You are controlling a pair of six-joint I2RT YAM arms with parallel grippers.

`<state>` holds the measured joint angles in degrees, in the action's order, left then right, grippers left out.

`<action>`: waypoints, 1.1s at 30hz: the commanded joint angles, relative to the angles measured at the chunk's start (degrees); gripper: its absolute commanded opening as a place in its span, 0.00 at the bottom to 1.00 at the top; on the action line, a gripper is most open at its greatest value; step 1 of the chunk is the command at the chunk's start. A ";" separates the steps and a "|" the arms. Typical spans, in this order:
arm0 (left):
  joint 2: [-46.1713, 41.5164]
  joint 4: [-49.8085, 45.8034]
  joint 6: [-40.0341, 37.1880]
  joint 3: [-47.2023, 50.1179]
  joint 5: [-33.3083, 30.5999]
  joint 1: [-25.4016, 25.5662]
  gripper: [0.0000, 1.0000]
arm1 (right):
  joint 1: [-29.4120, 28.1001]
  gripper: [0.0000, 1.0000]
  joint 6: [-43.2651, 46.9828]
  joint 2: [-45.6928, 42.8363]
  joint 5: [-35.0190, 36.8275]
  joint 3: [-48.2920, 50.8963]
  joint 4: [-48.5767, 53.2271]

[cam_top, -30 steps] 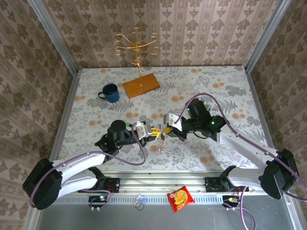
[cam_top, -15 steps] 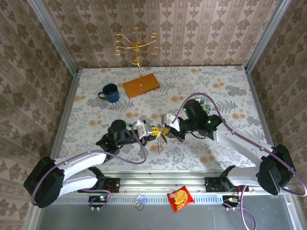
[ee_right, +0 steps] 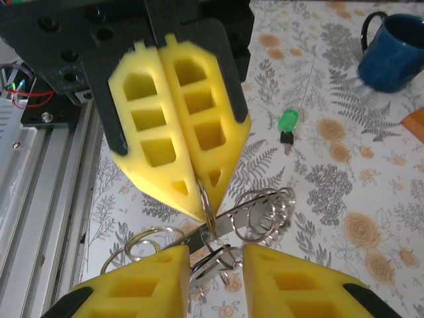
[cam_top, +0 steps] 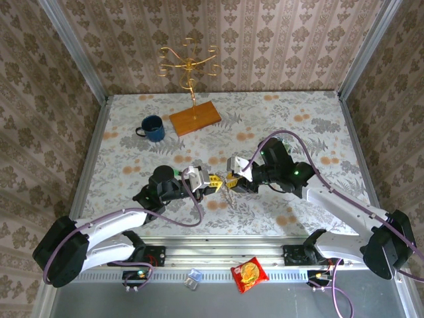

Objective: Put the keys on the keyring

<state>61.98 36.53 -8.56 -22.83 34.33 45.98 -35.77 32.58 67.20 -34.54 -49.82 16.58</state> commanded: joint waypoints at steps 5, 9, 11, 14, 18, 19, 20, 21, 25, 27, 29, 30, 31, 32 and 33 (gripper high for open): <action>-0.36 4.07 1.31 -0.58 1.71 -0.30 0.00 | 0.08 0.28 -2.03 0.93 -2.46 -0.06 -4.01; -0.36 4.33 1.48 -0.55 1.88 -0.31 0.00 | -0.01 0.25 -2.38 2.35 -3.11 -0.48 -4.80; -0.36 4.49 1.66 -0.55 2.13 -0.28 0.00 | -0.02 0.21 -2.63 2.76 -3.81 -0.71 -5.36; -0.11 5.21 2.11 -0.42 2.15 -0.35 0.00 | 0.02 0.12 -3.03 3.35 -5.38 -0.93 -6.12; -0.14 5.00 2.25 -0.29 1.68 -0.38 0.00 | -0.05 0.00 -2.11 3.51 -5.98 -1.36 -5.44; -0.40 4.46 2.05 -0.27 1.25 -0.42 0.00 | 0.00 0.00 -1.33 3.47 -5.59 -1.60 -4.52; -0.60 3.78 1.84 -0.18 0.46 -0.41 0.01 | -0.02 0.00 -0.62 3.46 -5.06 -2.03 -3.54; -0.91 2.74 1.37 -0.30 -0.35 -0.37 0.05 | -0.05 0.00 0.50 3.60 -4.31 -2.78 -1.81; -1.57 -2.91 -0.98 -1.60 -2.17 -0.37 0.10 | -1.00 0.00 5.70 4.92 -1.07 -6.39 6.83; -1.21 -5.64 -2.03 -2.70 -2.16 -0.29 0.13 | -1.69 0.00 7.51 5.65 0.30 -8.07 10.00; -0.78 -7.53 -2.83 -3.57 -2.16 -0.28 0.14 | -2.66 0.00 9.13 6.36 1.66 -9.66 12.77; -0.56 -8.21 -3.26 -3.95 -2.16 -0.19 0.15 | -3.06 0.00 9.82 6.76 2.36 -10.46 13.78; -0.35 -8.69 -3.46 -4.27 -2.15 -0.16 0.16 | -3.53 0.00 10.49 7.13 3.05 -11.22 15.48; -0.13 -9.11 -3.79 -4.55 -2.24 -0.13 0.16 | -3.77 0.00 10.96 7.44 3.61 -11.87 16.37; 0.06 -9.74 -4.21 -4.84 -2.33 -0.11 0.16 | -4.16 0.00 11.36 7.78 4.31 -12.64 17.26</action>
<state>61.54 29.67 -10.31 -25.08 32.77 45.41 -38.61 40.42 74.22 -31.62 -59.27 28.34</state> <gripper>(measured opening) 0.162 0.052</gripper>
